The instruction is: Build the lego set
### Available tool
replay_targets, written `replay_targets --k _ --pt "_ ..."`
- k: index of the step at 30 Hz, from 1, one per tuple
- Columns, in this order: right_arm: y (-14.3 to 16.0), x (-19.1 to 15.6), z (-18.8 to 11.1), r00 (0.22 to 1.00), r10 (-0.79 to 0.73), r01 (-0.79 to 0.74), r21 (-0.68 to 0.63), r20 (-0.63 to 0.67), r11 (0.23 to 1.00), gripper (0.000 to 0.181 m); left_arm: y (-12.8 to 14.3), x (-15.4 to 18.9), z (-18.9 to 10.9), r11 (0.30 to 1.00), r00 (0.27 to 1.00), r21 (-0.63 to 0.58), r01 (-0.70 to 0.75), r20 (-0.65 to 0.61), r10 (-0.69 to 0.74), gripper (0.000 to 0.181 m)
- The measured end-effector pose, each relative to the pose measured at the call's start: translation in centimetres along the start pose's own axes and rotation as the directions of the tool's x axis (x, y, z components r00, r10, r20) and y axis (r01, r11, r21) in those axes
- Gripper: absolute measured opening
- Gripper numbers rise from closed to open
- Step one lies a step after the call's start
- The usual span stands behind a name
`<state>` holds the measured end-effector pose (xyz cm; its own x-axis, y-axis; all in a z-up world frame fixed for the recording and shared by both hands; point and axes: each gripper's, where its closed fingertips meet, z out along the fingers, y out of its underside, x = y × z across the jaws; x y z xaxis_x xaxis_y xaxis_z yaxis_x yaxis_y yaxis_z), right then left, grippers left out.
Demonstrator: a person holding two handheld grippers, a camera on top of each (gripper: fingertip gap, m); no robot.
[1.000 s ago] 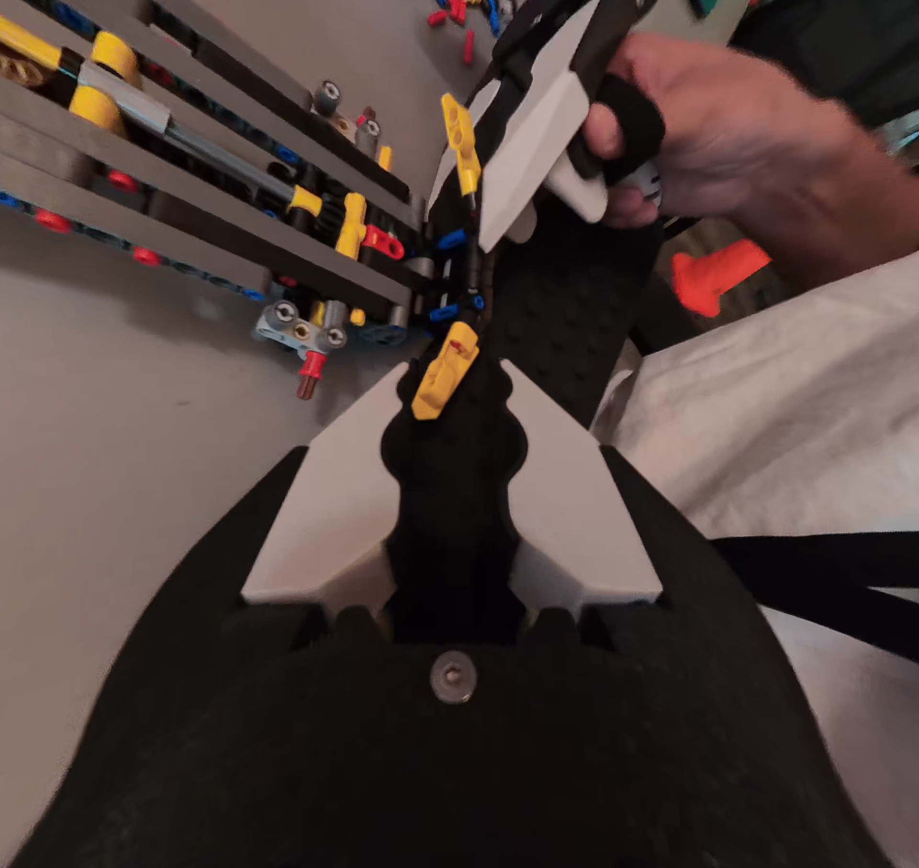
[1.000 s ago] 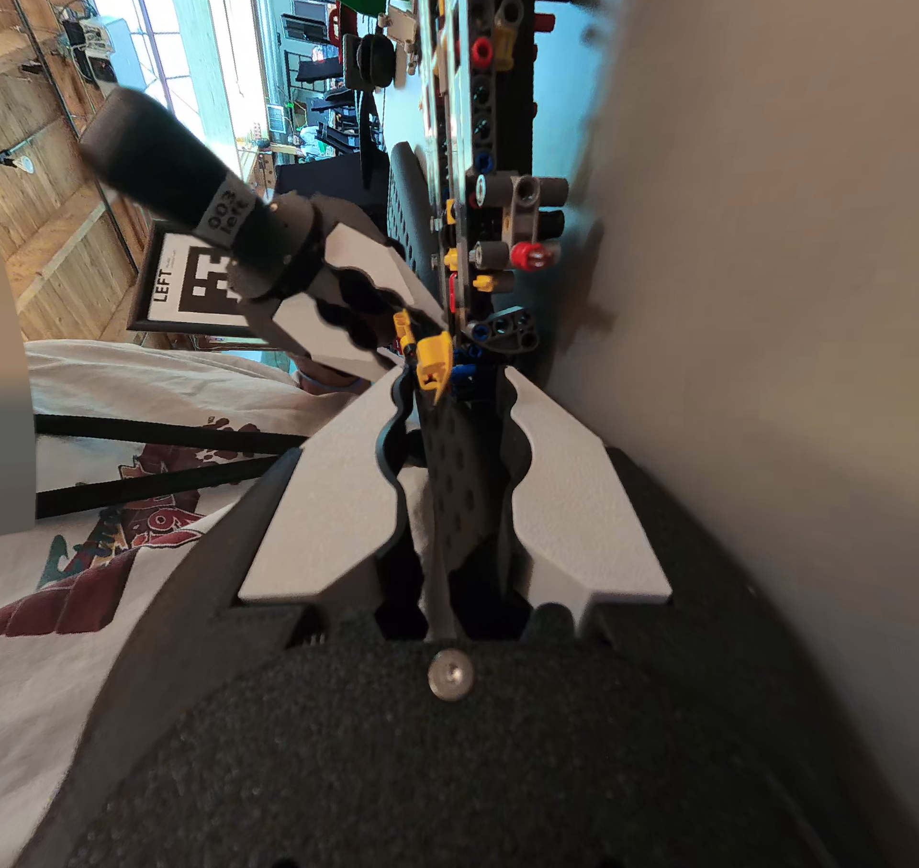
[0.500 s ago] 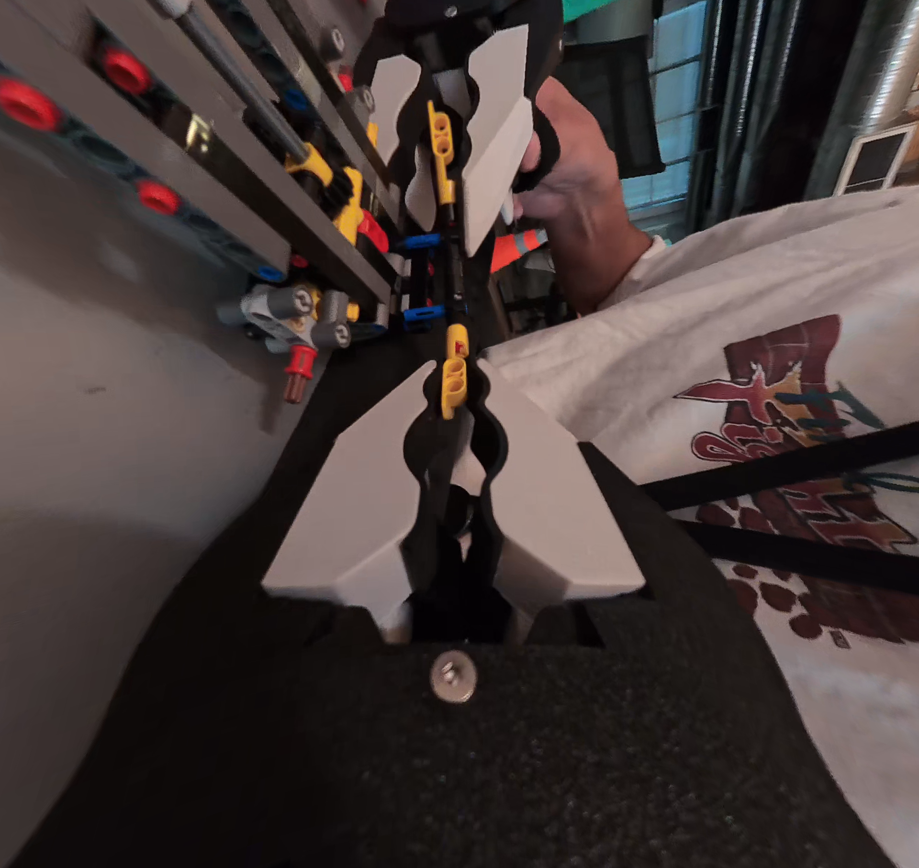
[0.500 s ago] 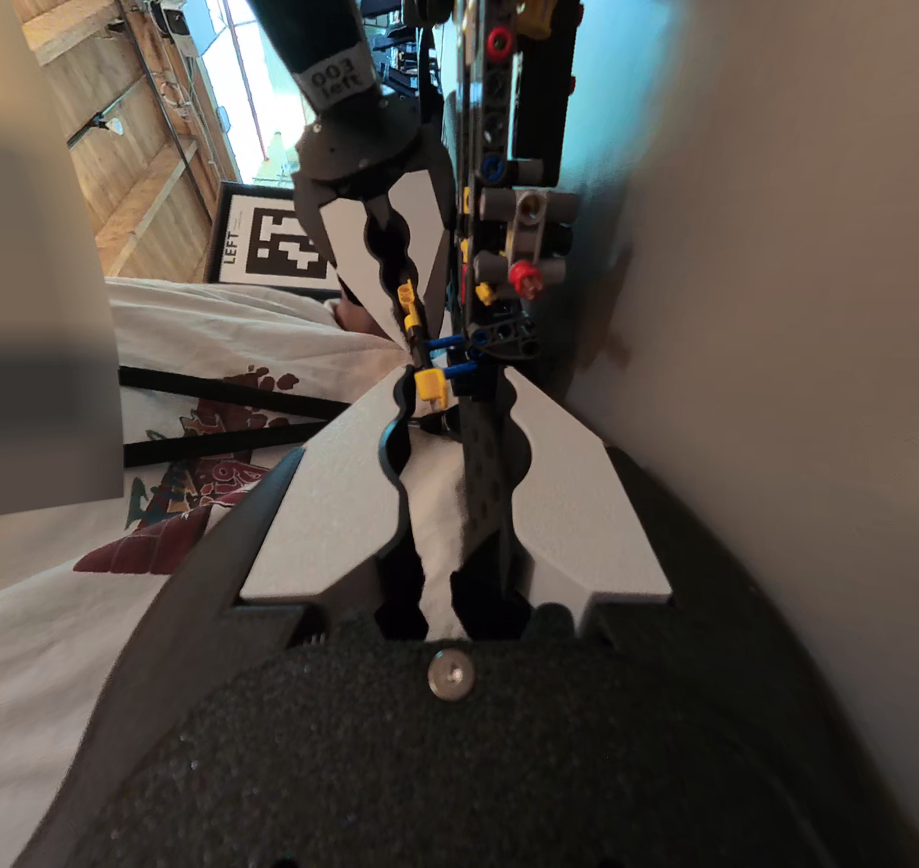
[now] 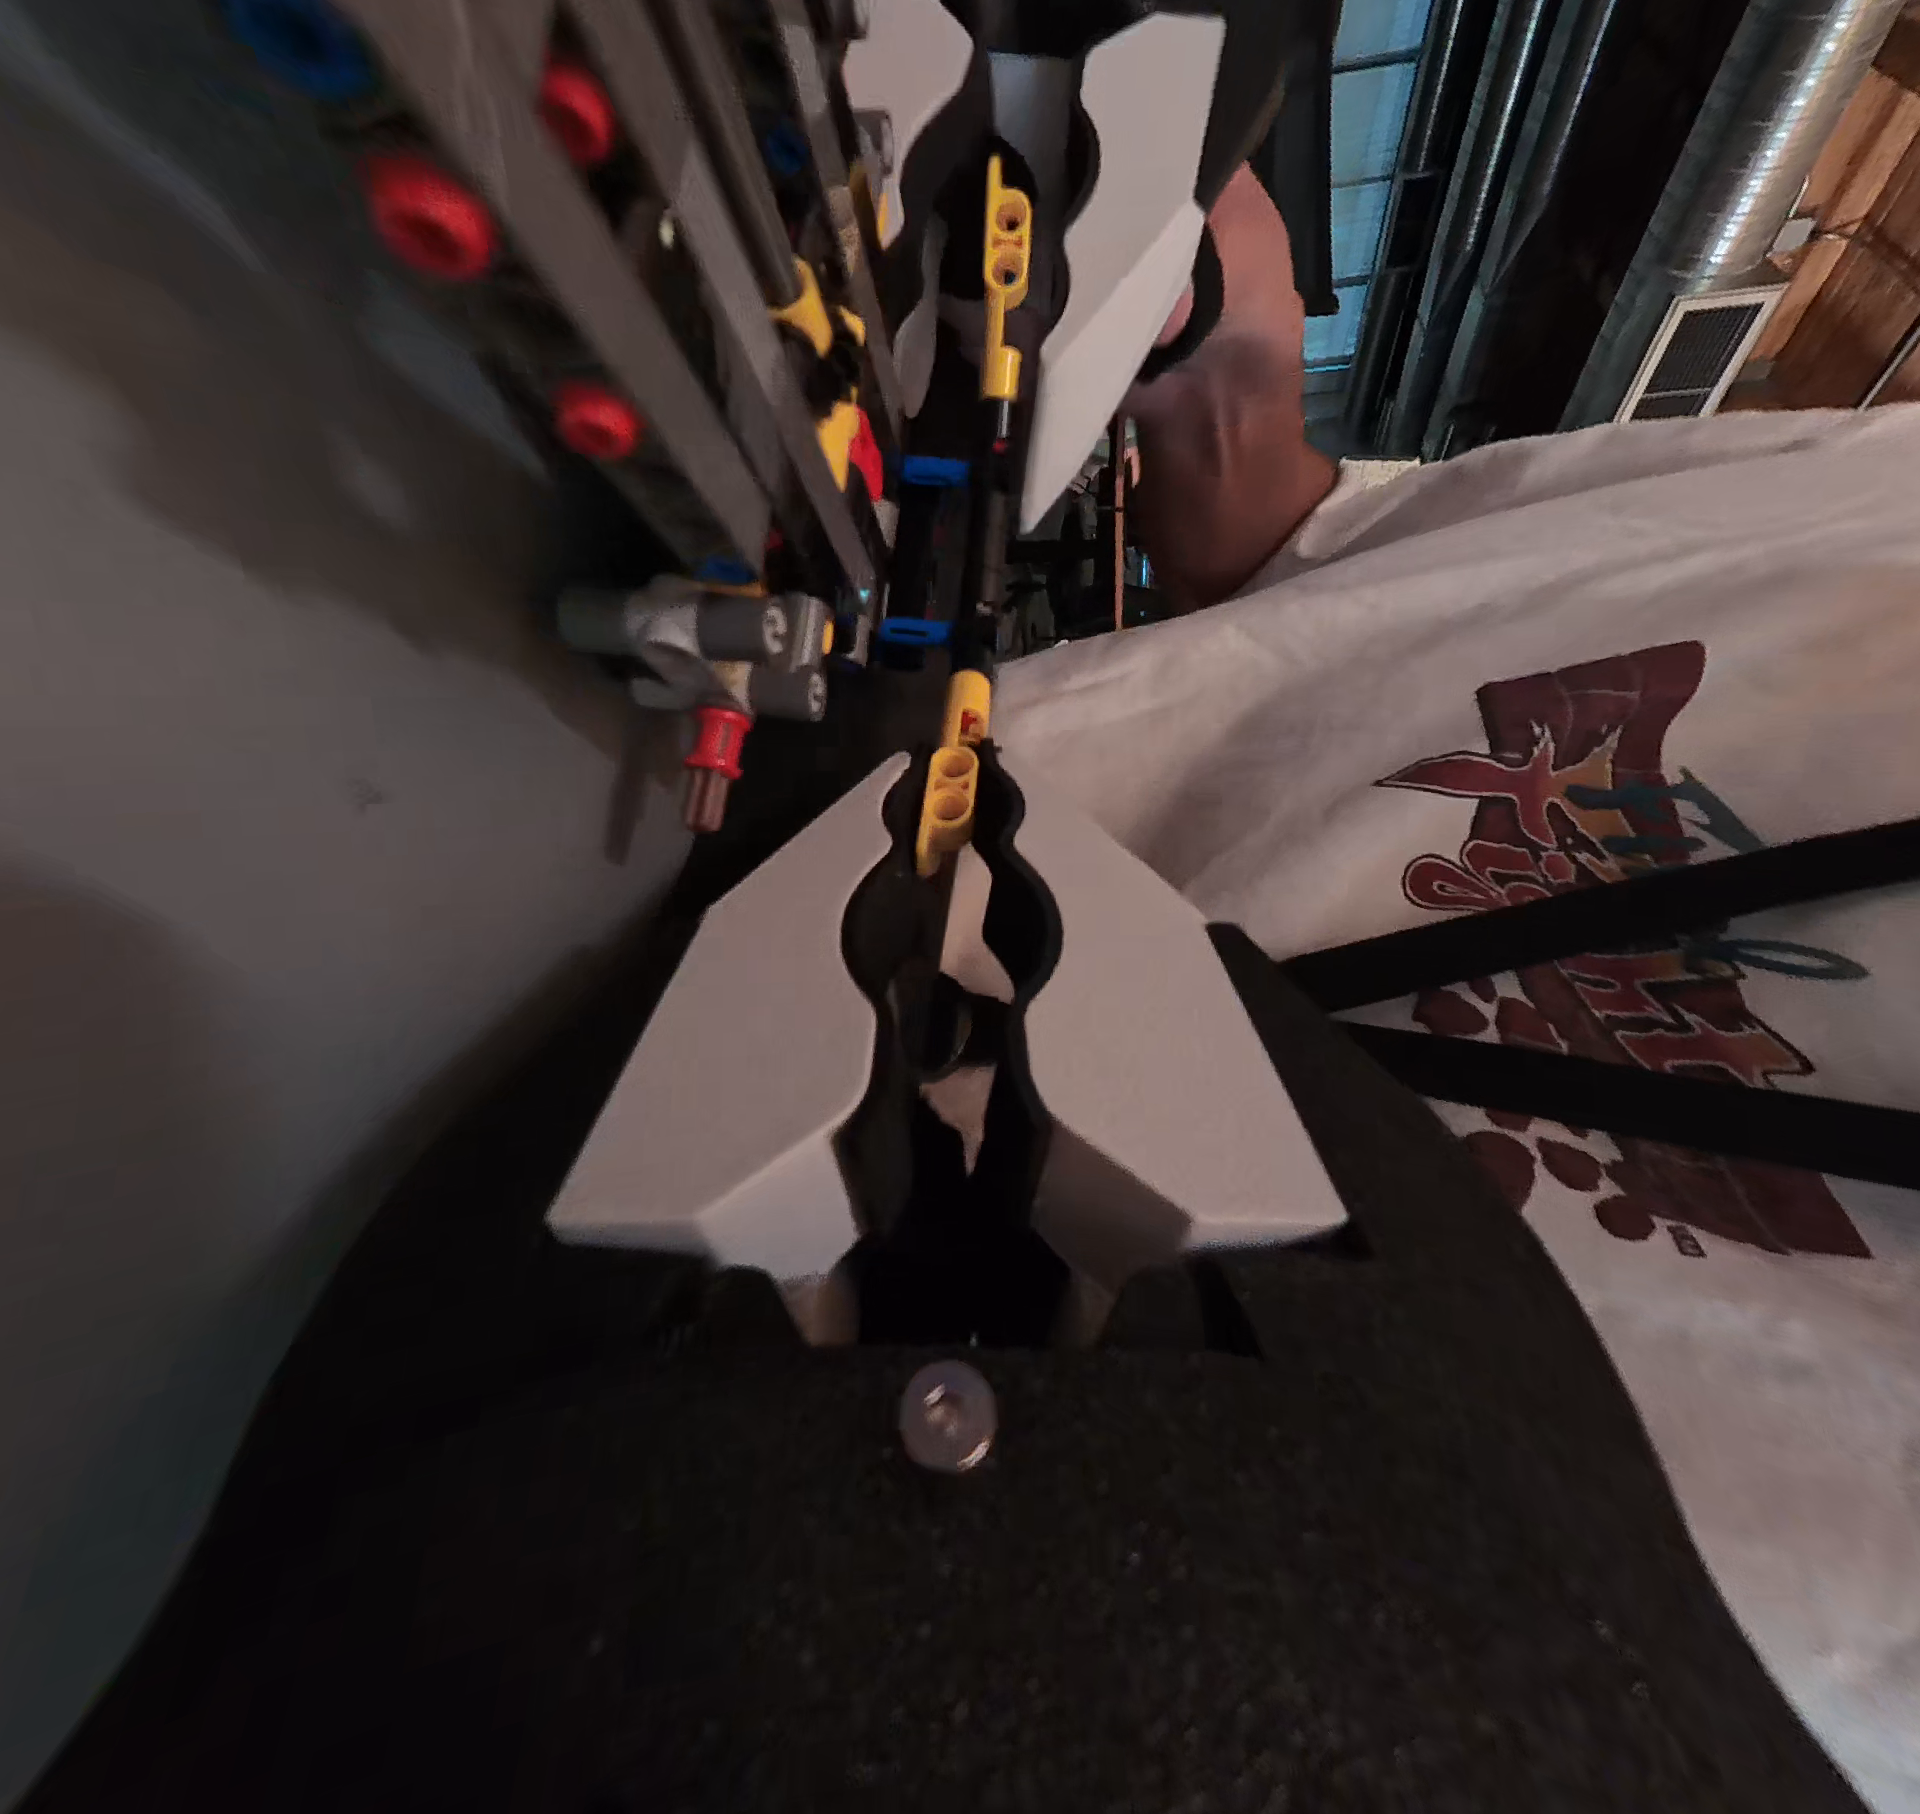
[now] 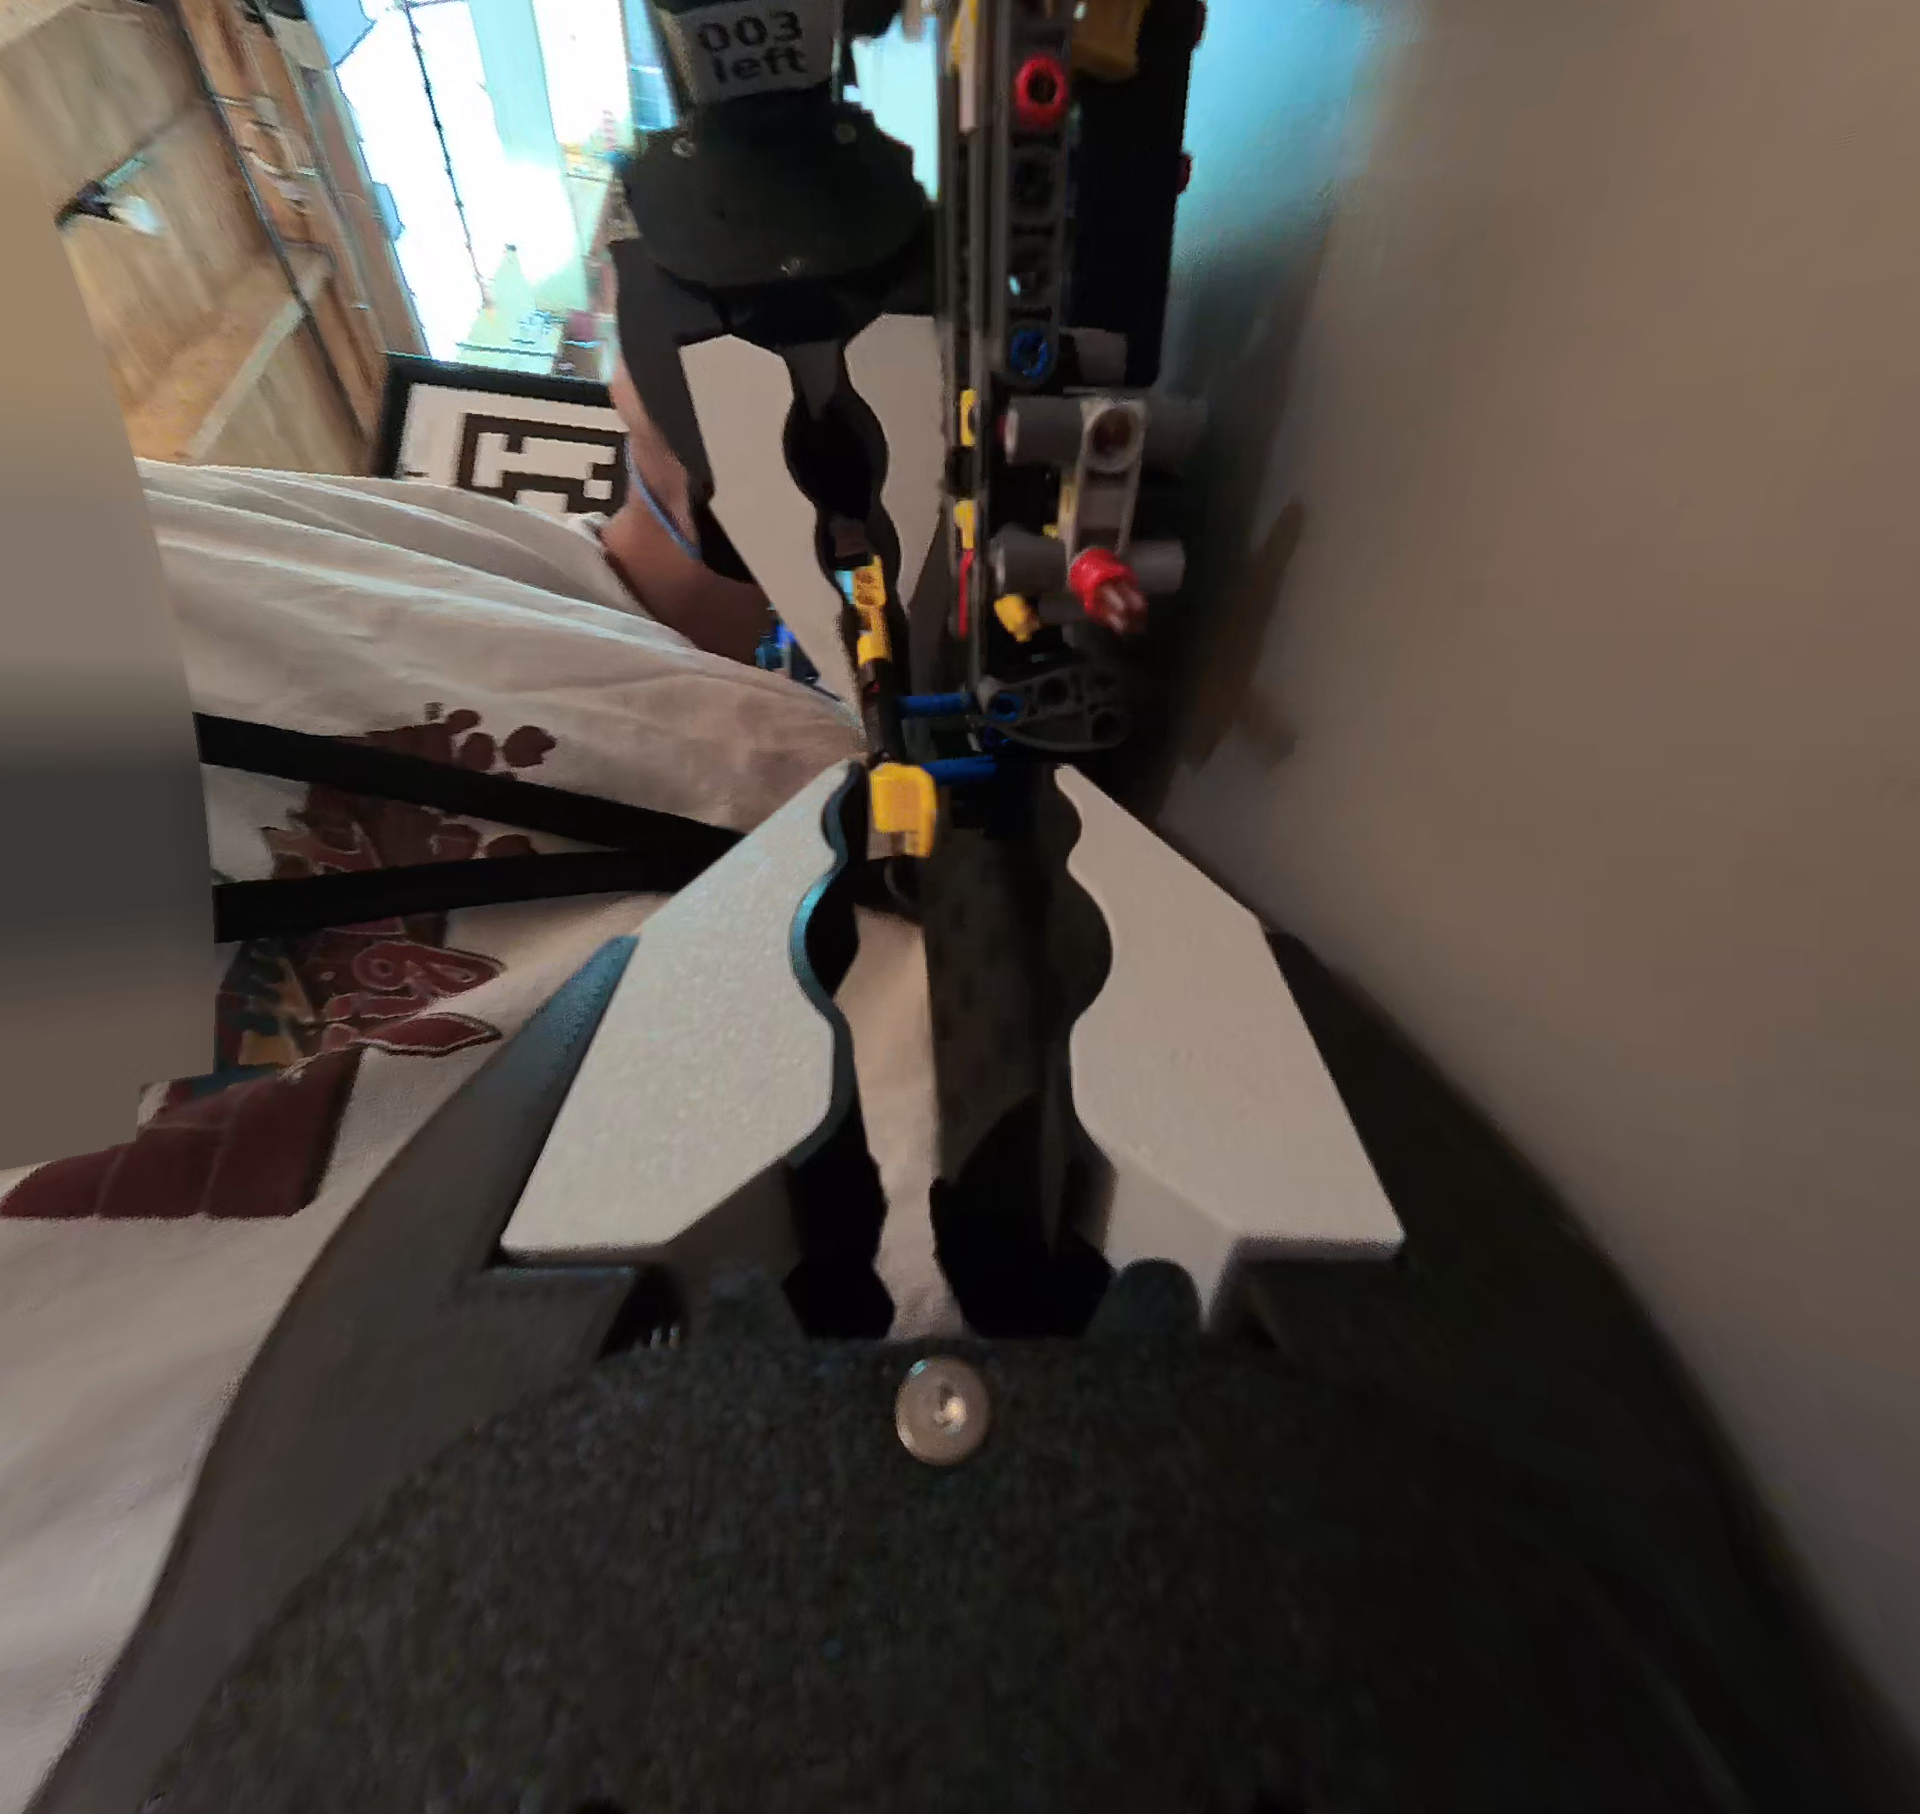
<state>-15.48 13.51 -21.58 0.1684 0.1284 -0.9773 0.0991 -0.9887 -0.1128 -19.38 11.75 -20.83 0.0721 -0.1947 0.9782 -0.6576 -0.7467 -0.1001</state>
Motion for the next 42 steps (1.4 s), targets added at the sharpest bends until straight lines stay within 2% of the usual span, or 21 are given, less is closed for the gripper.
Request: replay_targets --k 6,19,22,33,34,36,37,39,42 --pt "-0.2 0.4 0.0 0.999 0.006 -0.005 0.019 -0.039 1.0 0.031 -0.1 -0.4 0.0 0.999 0.999 0.0 0.044 0.004 -0.044 0.005" --pt "0.1 0.5 0.0 0.999 0.004 -0.003 0.013 -0.043 1.0 0.03 -0.7 -0.9 -0.3 0.998 0.998 0.054 0.042 0.043 -0.044 0.007" --pt "0.0 0.6 -0.1 0.997 -0.011 0.012 0.025 -0.071 1.0 0.022 -1.0 -0.8 -0.5 0.994 0.997 0.086 0.065 0.025 -0.067 0.007" --pt "-0.4 0.5 -0.2 0.999 0.026 -0.024 0.048 -0.039 0.999 0.023 -1.0 -0.8 -0.6 0.994 0.998 0.107 0.023 0.063 -0.03 0.008" --pt "-0.5 0.2 -0.2 0.999 0.036 -0.035 0.058 -0.014 0.998 0.023 -1.0 -0.6 -0.6 0.992 0.998 0.125 0.017 0.062 -0.025 0.011" --pt "-0.8 -0.6 -0.4 0.994 0.079 -0.086 0.089 0.072 0.992 0.023 -1.2 -0.5 -0.6 0.985 0.996 0.172 0.011 0.08 -0.026 0.034" --pt "-0.9 -0.9 -0.4 0.991 0.094 -0.103 0.096 0.097 0.99 0.022 -1.2 -0.6 -0.5 0.981 0.995 0.193 0.01 0.093 -0.028 0.039" --pt "-1.2 -0.9 -0.4 0.99 0.099 -0.111 0.126 0.097 0.986 0.023 -1.8 -0.2 -0.4 0.966 0.996 0.257 0.012 0.084 -0.035 0.049" --pt "-1.1 -0.4 -0.1 0.996 0.073 -0.078 0.125 0.044 0.989 0.023 -2.9 0.9 0.0 0.938 0.999 0.343 0.044 0.001 -0.047 0.049"
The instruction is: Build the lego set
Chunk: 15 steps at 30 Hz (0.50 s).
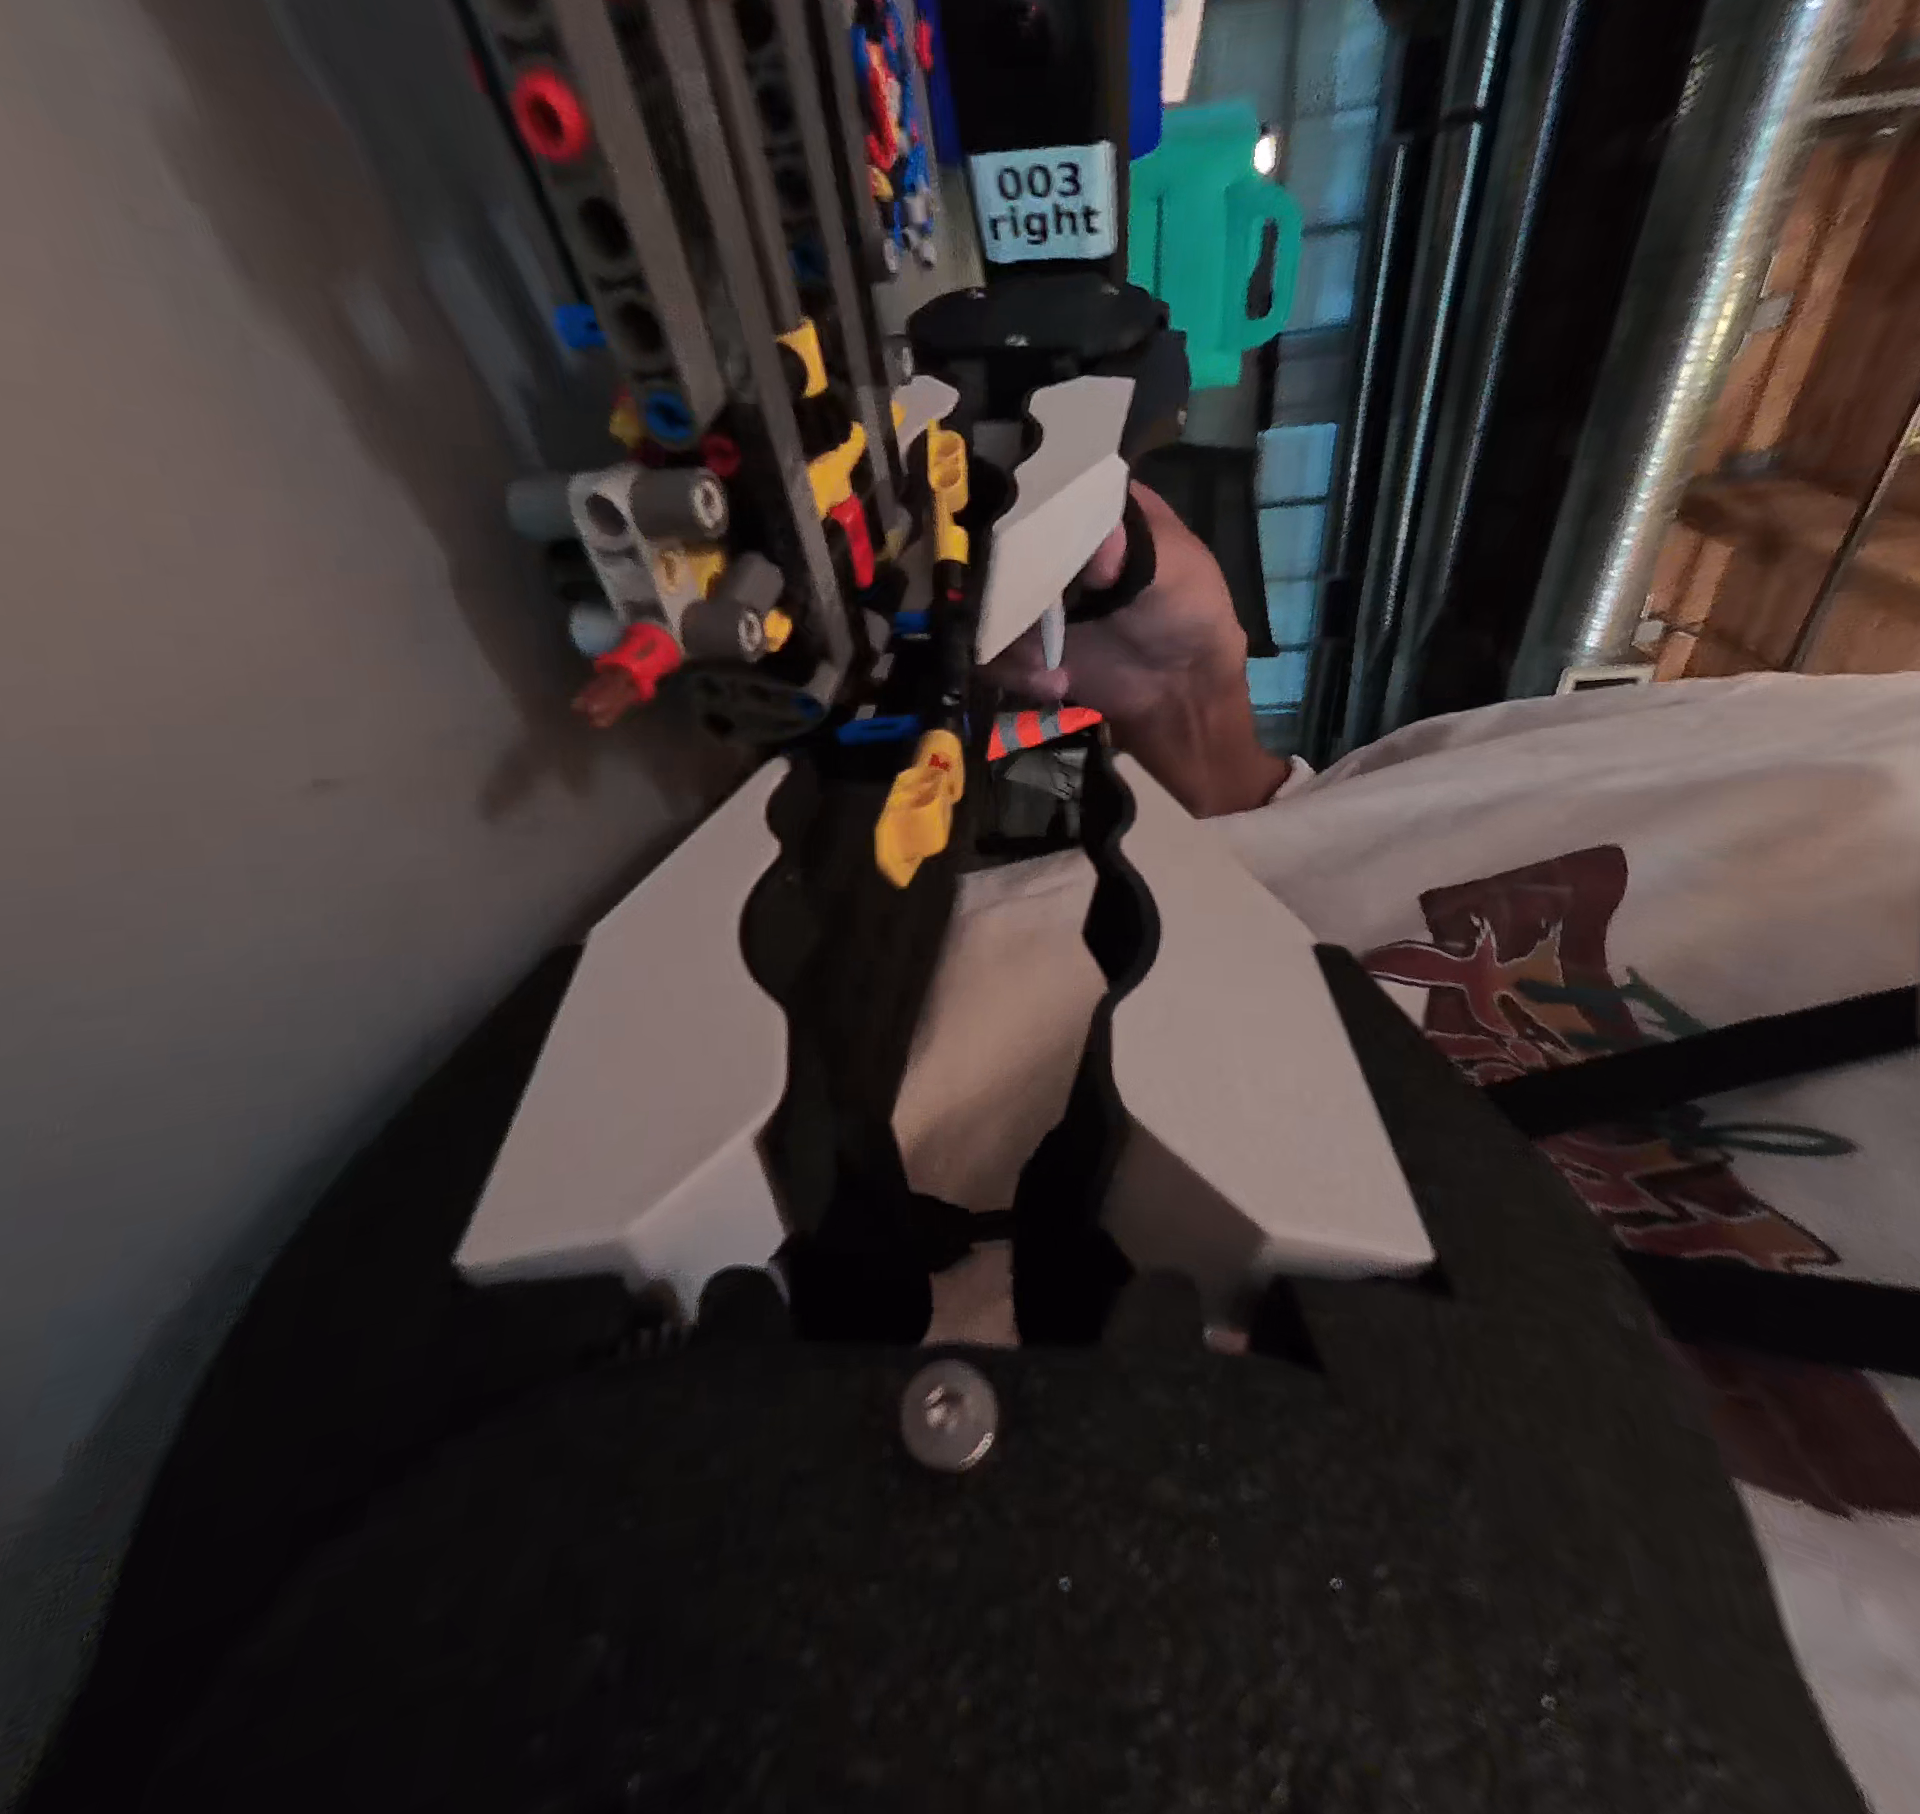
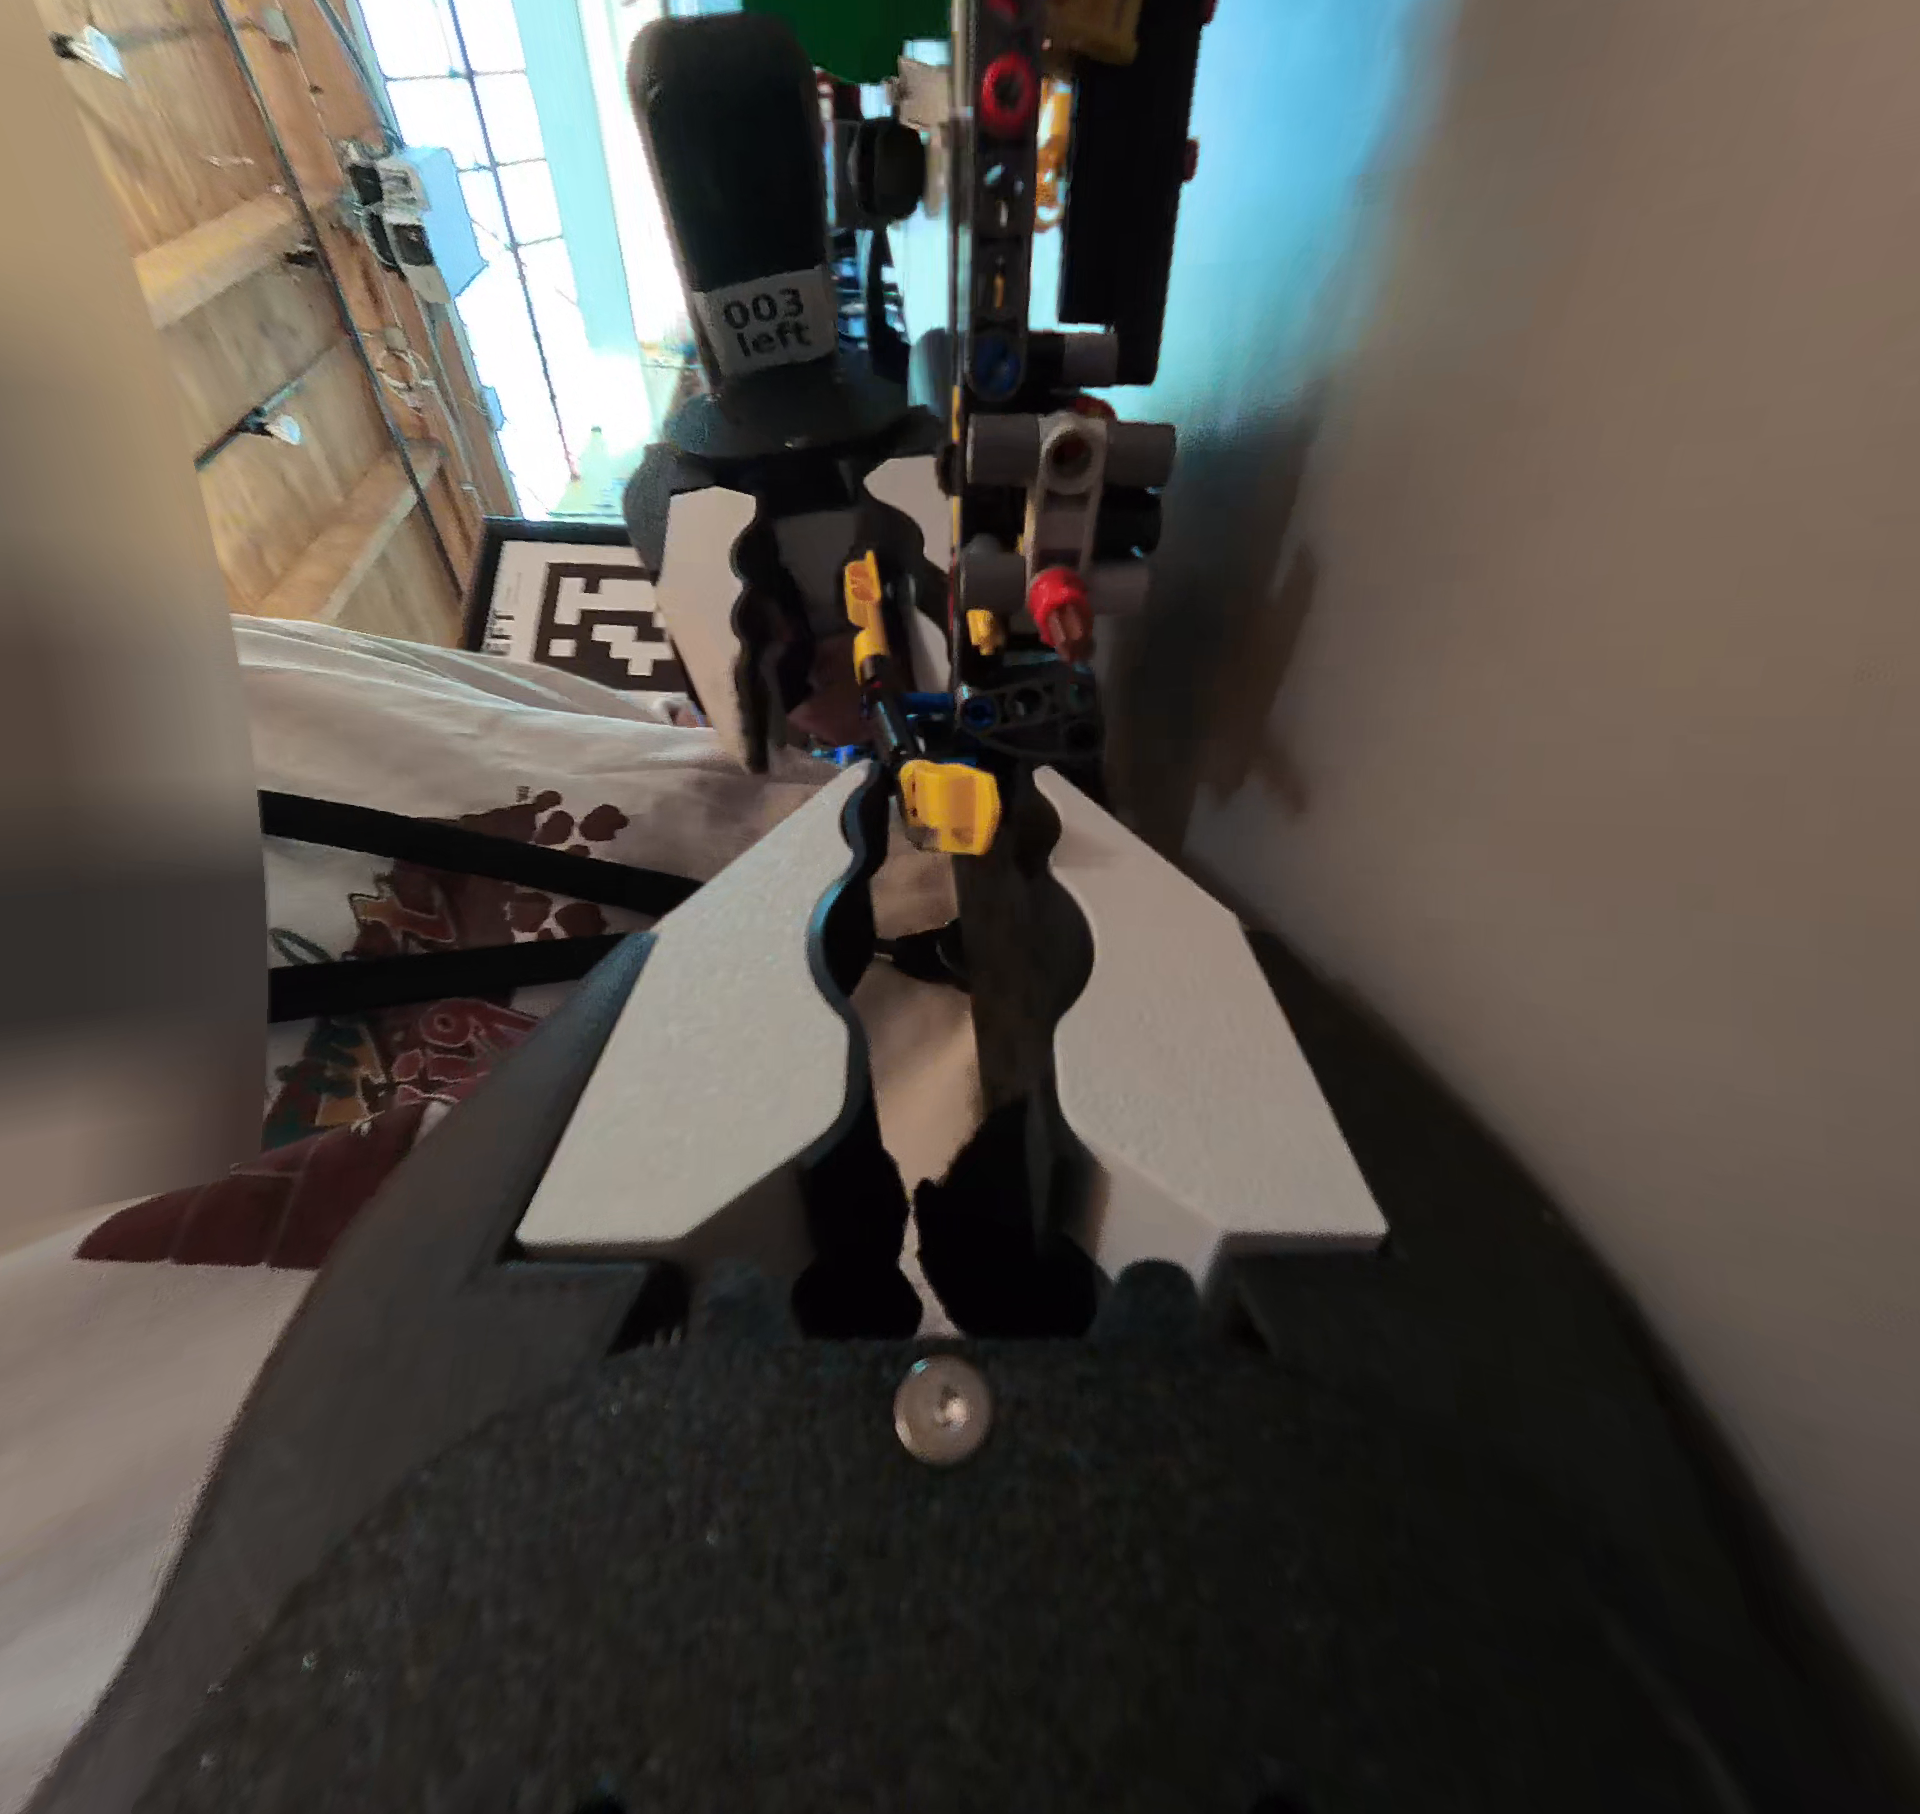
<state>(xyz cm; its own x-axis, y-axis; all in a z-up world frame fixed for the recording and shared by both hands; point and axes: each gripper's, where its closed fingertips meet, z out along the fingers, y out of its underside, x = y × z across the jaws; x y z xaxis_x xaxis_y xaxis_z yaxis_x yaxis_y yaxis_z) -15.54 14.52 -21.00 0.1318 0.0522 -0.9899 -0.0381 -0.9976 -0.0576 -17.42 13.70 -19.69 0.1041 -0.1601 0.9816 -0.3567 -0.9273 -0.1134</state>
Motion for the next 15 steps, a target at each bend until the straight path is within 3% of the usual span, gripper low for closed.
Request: replay_targets --k 6,12,15 --pt "-0.3 -0.7 -0.3 0.998 0.015 -0.016 0.027 0.063 1.0 0.023 -0.7 -0.5 0.2 0.996 0.999 0.078 0.035 0.025 -0.037 0.035" --pt "-1.2 -0.6 -0.7 0.998 0.025 -0.031 0.103 0.063 0.994 0.023 -1.5 -0.4 0.3 0.983 0.99 0.115 0.14 -0.009 -0.14 0.039" --pt "-1.1 -0.6 -0.7 0.996 0.036 -0.043 0.095 0.076 0.995 0.023 -1.3 -0.7 0.7 0.989 0.993 0.101 0.11 0.035 -0.114 0.037"
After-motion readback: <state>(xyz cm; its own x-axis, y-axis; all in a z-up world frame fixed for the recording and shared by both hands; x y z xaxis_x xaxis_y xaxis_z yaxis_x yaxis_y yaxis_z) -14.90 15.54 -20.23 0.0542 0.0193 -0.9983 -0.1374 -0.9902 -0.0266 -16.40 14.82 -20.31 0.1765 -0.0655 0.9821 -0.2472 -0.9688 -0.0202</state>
